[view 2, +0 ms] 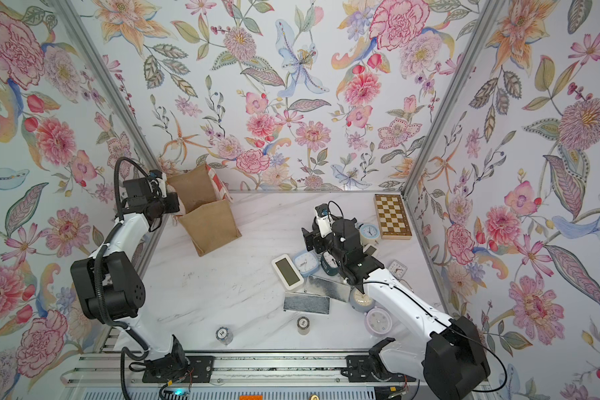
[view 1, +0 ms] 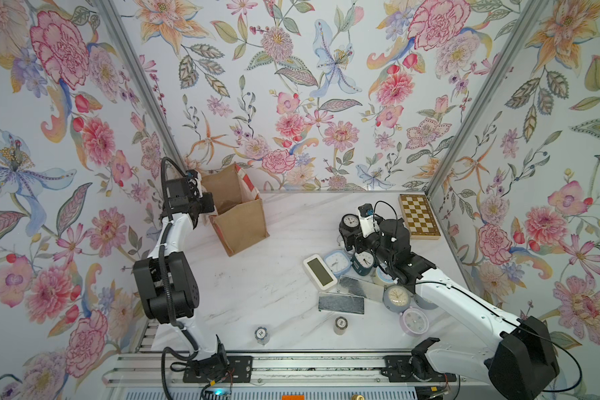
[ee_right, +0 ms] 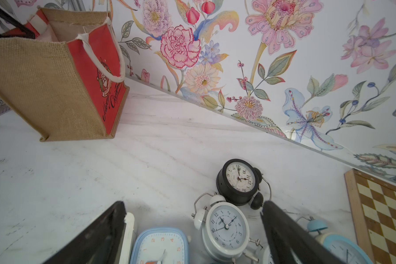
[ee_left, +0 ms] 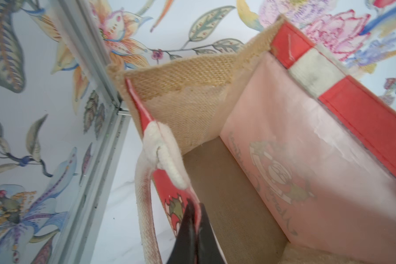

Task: Put the alarm clock into the canvas bag
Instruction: Move the canvas bag to the center of the board.

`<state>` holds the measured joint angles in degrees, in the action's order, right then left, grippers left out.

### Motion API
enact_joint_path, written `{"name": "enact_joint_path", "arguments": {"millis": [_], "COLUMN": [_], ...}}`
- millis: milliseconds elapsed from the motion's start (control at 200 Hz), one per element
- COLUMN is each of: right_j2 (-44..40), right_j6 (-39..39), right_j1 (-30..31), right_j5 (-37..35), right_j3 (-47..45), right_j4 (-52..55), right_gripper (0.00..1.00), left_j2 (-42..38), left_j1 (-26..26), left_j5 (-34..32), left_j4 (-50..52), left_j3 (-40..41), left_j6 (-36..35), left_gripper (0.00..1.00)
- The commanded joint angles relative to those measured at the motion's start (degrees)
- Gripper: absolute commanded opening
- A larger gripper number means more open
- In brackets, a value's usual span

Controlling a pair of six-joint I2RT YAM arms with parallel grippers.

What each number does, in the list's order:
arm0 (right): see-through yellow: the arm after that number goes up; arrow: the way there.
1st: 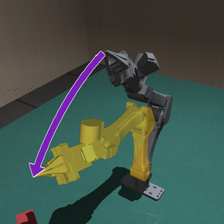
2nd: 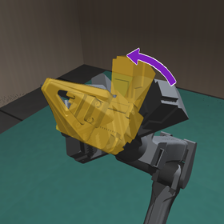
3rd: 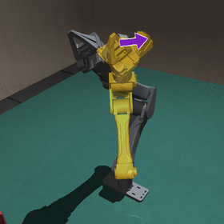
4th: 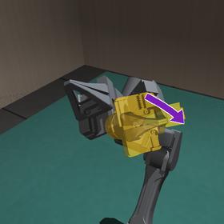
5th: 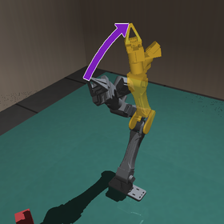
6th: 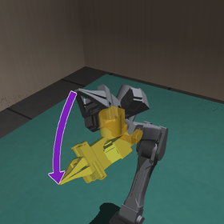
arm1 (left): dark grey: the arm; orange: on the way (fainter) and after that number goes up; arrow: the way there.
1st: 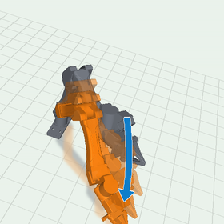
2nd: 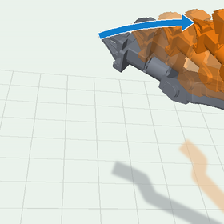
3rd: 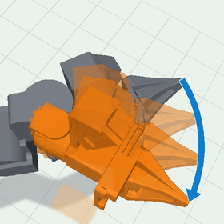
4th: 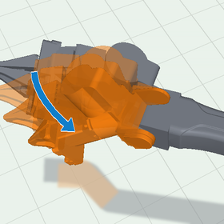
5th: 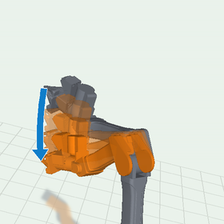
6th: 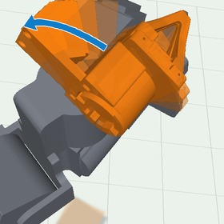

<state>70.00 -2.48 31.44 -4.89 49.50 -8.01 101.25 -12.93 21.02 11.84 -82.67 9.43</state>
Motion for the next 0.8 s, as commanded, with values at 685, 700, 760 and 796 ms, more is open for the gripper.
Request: {"name": "enact_joint_path", "arguments": {"millis": [685, 700, 760, 796], "right_j2": [4.3, 5.1, 8.0, 9.9], "right_j6": [16.1, 16.6, 18.3, 19.3], "right_j1": [2.0, 2.1, 2.5, 2.8], "right_j5": [7.1, 7.6, 10.8, 13.4], "right_j3": [11.2, 11.9, 15.4, 17.6], "right_j4": [7.9, 8.1, 9.6, 10.8], "right_gripper": [0.87, 0.86, 0.84, 0.82], "left_j2": [-26.8, -27.2, -28.3, -28.5], "left_j1": [8.0, 8.0, 8.0, 8.0], "left_j5": [3.5, 2.8, 1.5, 1.3], "left_j4": [16.7, 16.4, 15.0, 14.1], "left_j3": [18.4, 18.8, 20.0, 20.6], "left_j6": [-9.4, -9.2, -8.4, -8.1], "left_gripper": [0.0, 0.0, 0.0, 0.0]}}
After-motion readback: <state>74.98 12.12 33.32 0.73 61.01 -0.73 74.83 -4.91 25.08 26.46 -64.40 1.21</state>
